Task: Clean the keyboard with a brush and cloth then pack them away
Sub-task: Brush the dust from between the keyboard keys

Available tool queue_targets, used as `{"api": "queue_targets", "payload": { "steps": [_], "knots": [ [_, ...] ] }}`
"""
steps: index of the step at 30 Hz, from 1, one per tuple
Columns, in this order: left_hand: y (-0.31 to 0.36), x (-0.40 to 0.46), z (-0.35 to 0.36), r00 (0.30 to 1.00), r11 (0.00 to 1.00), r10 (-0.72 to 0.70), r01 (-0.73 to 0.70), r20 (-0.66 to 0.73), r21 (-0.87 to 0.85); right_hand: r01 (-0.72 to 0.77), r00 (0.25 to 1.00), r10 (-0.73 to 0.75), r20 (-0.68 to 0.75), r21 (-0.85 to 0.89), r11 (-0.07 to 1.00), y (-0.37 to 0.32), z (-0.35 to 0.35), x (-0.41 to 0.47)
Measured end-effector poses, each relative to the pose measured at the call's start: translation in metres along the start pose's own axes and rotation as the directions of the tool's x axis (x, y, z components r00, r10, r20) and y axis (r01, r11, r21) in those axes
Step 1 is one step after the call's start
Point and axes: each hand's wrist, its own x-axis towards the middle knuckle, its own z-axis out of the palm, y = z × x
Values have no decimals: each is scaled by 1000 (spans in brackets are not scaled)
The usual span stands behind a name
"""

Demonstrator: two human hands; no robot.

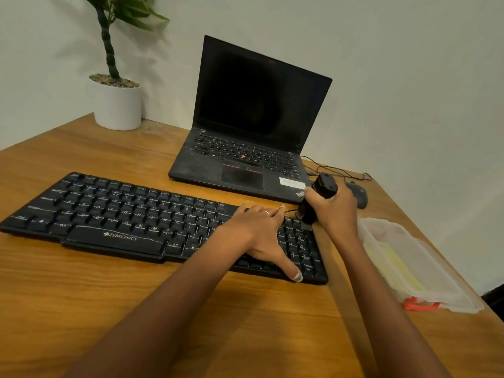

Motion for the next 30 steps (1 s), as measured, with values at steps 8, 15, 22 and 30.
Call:
{"api": "queue_targets", "payload": {
  "steps": [8,15,22,30],
  "knots": [
    [1,0,2,1000,1000,-12,12,-24,-13,96,924,13,-383,263,960,12,1,6],
    [-1,-1,-1,1000,998,-20,20,-9,-55,112,970,-40,-240,295,949,11,-9,5],
    [2,-4,-4,1000,999,-16,16,-18,-38,36,995,-42,96,62,997,1,-5,0],
    [4,-6,-5,1000,999,-12,11,-14,-33,131,990,-132,40,20,991,-1,-3,-5]
  ]
}}
